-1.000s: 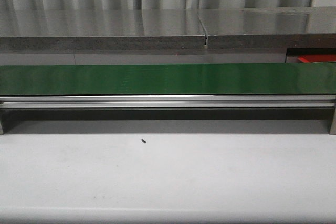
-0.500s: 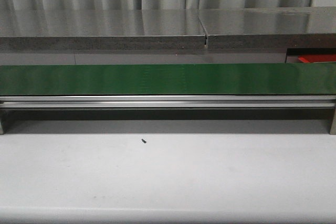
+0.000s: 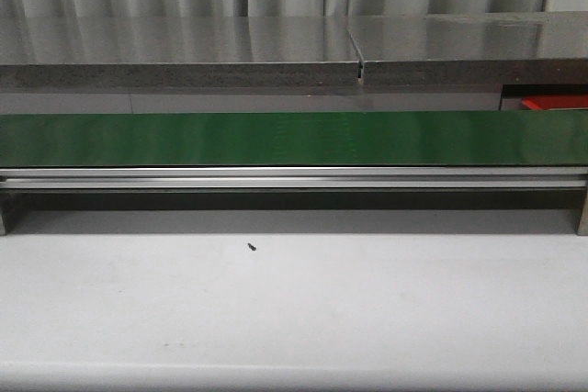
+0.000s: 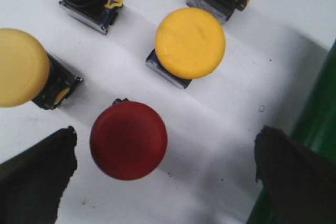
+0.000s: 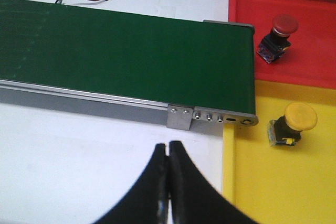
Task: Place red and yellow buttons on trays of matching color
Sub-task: 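Close the left gripper around the red push-button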
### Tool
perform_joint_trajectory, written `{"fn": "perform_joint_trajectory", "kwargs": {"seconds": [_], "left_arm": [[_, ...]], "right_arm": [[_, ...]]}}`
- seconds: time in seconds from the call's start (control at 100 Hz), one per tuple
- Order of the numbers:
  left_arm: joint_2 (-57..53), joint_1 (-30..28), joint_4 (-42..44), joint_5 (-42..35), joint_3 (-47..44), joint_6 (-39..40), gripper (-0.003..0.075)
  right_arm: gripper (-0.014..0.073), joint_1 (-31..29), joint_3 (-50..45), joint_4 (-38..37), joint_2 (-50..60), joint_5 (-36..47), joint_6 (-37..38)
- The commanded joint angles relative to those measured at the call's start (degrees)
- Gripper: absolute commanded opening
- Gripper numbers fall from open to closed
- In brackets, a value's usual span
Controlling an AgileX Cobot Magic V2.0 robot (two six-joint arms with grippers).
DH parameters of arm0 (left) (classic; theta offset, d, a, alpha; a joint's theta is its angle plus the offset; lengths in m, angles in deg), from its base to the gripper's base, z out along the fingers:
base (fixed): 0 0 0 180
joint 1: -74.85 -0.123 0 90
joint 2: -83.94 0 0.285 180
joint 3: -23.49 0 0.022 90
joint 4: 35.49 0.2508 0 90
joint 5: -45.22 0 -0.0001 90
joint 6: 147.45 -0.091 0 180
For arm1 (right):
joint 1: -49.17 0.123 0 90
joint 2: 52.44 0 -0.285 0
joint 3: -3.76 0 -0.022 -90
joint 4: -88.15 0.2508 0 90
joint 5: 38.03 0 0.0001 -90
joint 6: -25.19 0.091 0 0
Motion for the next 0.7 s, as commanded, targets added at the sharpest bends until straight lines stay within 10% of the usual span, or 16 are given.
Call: {"fn": "perform_joint_trajectory", "kwargs": {"seconds": [0.0, 0.69], "left_arm": [[-1.4, -0.1, -1.0, -1.4, 2.2, 0.7, 0.0662], [0.6, -0.1, -0.4, -3.5, 2.2, 0.8, 0.0424]], "right_arm": [[-0.0117, 0.0, 1.5, 1.0, 0.4, 3.4, -0.5], [-0.0117, 0.0, 1.5, 1.0, 0.4, 3.4, -0.5]]}}
